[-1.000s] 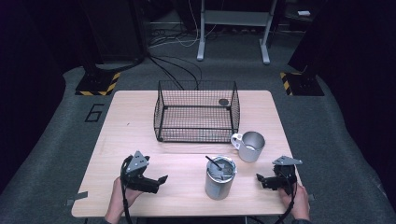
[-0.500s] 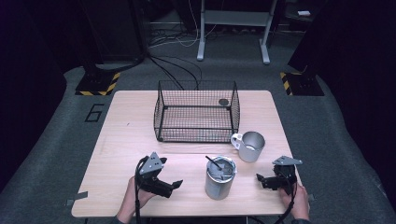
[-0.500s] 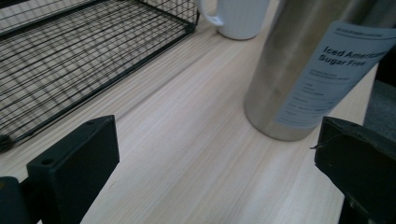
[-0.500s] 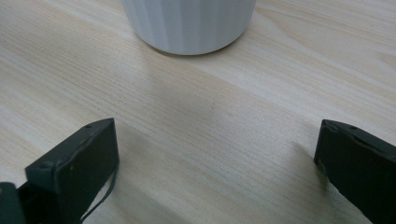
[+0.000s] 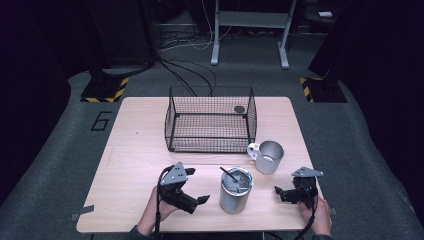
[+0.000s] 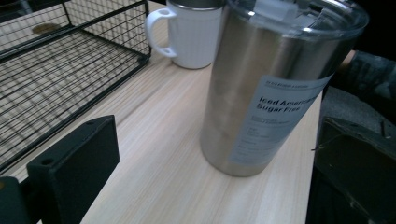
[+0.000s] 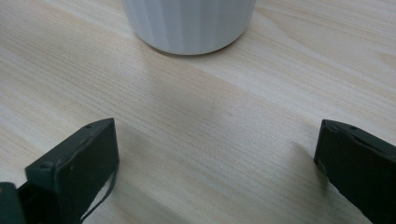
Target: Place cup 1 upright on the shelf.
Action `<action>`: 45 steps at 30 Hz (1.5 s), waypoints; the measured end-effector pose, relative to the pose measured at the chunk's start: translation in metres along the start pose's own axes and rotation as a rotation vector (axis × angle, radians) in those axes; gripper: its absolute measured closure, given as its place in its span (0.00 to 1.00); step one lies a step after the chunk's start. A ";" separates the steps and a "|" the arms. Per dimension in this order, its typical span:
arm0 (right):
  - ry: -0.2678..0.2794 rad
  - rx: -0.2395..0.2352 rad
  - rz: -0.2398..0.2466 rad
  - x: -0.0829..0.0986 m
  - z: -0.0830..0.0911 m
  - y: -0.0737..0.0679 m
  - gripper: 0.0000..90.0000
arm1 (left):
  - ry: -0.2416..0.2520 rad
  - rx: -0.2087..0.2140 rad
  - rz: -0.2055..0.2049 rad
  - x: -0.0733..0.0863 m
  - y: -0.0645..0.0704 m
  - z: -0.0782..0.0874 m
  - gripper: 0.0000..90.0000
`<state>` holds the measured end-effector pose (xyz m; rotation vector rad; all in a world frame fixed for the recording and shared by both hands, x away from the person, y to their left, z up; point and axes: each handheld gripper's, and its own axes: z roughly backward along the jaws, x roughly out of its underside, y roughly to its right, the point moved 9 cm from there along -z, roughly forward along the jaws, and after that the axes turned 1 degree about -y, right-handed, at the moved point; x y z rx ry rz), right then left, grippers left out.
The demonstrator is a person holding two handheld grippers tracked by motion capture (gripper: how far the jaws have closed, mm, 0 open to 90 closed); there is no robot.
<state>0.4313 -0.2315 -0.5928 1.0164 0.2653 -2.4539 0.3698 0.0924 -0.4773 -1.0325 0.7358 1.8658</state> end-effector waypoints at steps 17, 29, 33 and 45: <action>-0.003 0.001 0.000 0.000 0.000 0.000 0.00 | 0.040 0.087 -0.056 -0.025 0.025 -0.030 0.00; -0.006 0.001 0.001 0.000 0.000 0.000 0.00 | 0.062 0.124 -0.098 -0.030 0.040 -0.054 0.00; -0.006 0.001 0.001 0.000 0.000 0.000 0.00 | 0.077 0.110 -0.106 -0.033 0.041 -0.061 0.00; -0.006 0.001 0.001 0.000 0.000 0.000 0.00 | 0.101 0.068 -0.092 -0.038 0.041 -0.076 0.01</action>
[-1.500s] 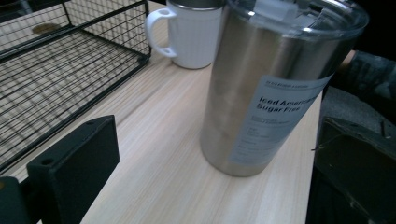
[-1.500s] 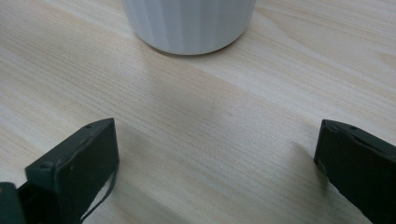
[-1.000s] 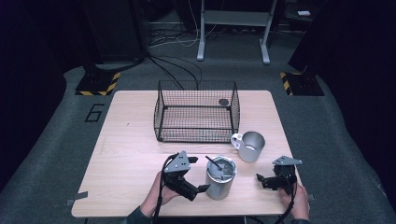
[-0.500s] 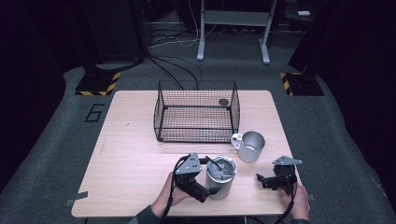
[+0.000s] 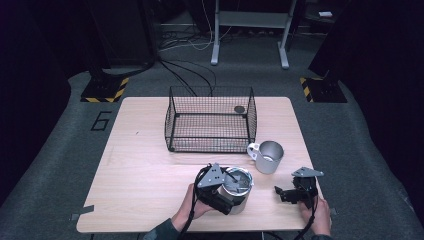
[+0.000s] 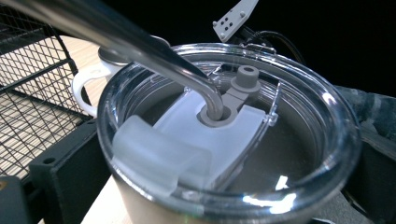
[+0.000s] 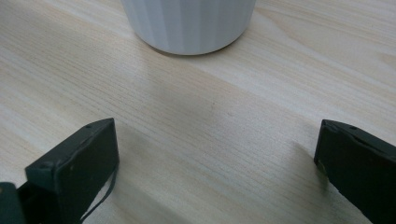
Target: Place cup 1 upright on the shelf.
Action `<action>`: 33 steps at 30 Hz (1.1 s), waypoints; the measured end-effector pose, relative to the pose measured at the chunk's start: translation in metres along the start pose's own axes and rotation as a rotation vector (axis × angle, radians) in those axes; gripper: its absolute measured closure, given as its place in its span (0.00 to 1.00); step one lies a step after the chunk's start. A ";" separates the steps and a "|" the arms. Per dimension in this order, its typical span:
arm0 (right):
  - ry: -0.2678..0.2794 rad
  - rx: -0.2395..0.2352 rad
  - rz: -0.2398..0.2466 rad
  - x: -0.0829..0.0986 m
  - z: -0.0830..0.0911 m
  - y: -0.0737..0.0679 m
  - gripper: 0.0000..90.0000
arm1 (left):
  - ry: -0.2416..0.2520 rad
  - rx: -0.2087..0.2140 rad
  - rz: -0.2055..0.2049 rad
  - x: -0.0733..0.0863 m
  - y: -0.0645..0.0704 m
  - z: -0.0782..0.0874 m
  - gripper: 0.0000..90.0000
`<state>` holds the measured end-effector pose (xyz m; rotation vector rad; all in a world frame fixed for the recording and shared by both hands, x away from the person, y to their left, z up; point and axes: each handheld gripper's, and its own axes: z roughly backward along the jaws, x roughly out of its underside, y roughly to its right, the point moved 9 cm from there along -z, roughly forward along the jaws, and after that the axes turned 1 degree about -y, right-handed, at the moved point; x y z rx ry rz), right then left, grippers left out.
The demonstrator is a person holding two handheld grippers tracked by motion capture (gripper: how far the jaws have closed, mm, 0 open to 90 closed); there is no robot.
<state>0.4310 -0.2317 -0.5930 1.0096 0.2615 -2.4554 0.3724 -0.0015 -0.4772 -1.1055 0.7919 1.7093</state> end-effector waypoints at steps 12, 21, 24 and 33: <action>0.001 0.001 0.001 0.000 0.000 0.000 0.00 | 0.016 -0.048 -0.008 0.000 0.002 -0.004 0.04; 0.001 0.001 0.002 0.000 0.000 0.000 0.00 | 0.016 -0.038 -0.017 0.001 0.000 0.001 0.05; 0.001 0.001 0.001 0.000 0.000 0.000 0.00 | 0.034 -0.046 -0.013 -0.001 -0.002 0.004 0.05; 0.001 0.001 0.001 0.000 0.000 0.000 0.00 | 0.046 -0.087 -0.030 -0.004 -0.009 0.020 0.05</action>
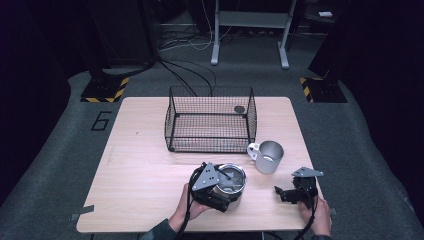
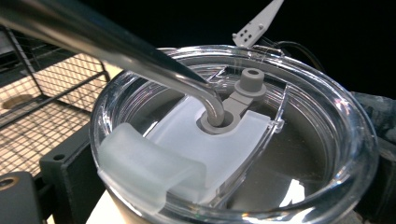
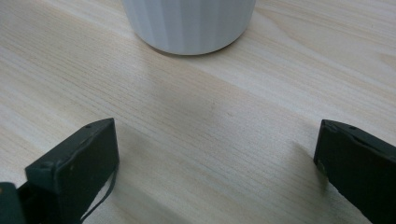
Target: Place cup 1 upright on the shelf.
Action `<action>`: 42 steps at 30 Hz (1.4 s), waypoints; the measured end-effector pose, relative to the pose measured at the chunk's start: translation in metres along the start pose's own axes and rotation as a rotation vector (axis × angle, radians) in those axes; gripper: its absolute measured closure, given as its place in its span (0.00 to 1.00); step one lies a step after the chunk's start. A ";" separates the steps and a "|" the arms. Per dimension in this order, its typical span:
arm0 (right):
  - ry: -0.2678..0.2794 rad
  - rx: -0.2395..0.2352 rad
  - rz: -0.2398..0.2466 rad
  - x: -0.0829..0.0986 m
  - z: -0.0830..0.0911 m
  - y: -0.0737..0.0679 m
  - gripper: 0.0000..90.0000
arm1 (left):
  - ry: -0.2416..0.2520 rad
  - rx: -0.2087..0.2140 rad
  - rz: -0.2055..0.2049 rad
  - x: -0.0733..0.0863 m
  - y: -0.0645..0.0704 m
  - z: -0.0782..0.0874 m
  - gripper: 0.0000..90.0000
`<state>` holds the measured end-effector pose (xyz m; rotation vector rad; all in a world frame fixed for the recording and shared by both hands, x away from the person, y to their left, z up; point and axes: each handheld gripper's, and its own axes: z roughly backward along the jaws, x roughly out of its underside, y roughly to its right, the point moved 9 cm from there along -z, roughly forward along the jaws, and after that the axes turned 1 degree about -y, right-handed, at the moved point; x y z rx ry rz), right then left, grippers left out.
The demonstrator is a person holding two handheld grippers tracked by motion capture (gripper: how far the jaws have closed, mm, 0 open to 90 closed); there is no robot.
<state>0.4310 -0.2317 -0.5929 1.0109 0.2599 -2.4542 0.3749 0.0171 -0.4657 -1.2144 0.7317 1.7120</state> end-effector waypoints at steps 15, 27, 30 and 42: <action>0.000 0.000 -0.001 0.000 0.000 0.000 0.00 | -0.006 -0.062 0.013 0.006 -0.018 0.020 0.05; 0.000 -0.001 -0.001 0.000 0.000 0.000 0.00 | -0.002 -0.117 0.027 0.009 -0.037 0.040 0.05; 0.000 0.000 -0.001 0.000 0.000 0.000 0.00 | -0.001 -0.133 0.023 0.009 -0.042 0.044 0.05; 0.000 0.000 -0.001 0.000 0.000 0.000 0.00 | -0.003 -0.180 0.042 0.009 -0.058 0.064 0.05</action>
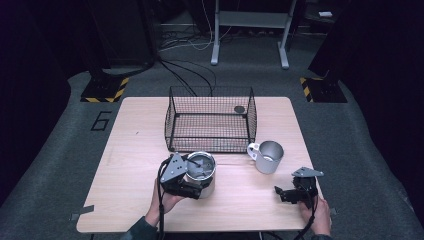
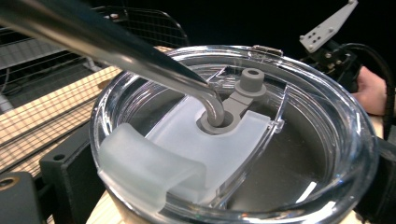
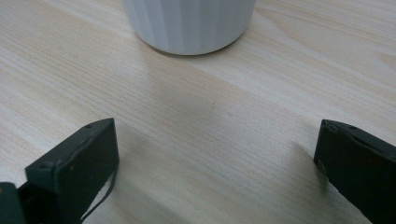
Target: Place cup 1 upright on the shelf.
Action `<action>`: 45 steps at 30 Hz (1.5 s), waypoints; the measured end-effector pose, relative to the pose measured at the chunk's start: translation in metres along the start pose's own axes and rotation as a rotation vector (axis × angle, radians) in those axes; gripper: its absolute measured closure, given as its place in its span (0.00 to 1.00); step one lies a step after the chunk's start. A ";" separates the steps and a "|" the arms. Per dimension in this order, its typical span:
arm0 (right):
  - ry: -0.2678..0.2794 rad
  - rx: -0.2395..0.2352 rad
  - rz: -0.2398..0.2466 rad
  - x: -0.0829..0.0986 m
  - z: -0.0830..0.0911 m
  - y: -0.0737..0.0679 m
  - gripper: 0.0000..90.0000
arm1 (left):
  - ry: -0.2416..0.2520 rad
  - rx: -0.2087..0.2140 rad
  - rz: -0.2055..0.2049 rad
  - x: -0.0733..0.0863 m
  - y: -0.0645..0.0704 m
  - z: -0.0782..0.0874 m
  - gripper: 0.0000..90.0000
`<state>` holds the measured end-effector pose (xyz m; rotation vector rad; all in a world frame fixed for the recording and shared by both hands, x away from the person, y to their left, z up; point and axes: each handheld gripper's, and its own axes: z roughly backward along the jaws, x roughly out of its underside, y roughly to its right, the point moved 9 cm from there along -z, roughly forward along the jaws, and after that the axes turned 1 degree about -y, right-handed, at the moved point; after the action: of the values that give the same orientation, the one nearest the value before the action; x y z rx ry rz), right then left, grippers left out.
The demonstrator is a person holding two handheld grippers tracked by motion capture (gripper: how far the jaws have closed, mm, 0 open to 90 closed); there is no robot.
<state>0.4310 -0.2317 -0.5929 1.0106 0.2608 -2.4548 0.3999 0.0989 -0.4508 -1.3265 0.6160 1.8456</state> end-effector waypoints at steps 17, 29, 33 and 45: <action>-0.001 -0.001 0.000 0.000 0.000 0.000 0.00 | -0.005 -0.061 0.013 0.002 -0.026 0.012 0.05; 0.001 0.000 -0.001 0.000 0.000 0.000 0.00 | -0.018 -0.090 0.024 0.002 -0.039 0.016 0.05; 0.001 -0.001 0.000 0.000 0.000 0.000 0.00 | -0.022 -0.098 0.030 0.002 -0.042 0.017 0.05; 0.000 0.000 0.000 0.000 0.000 0.000 0.00 | -0.025 -0.115 0.018 -0.006 -0.056 0.024 0.05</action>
<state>0.4310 -0.2317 -0.5929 1.0101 0.2612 -2.4550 0.4322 0.1475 -0.4340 -1.3741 0.5170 1.9344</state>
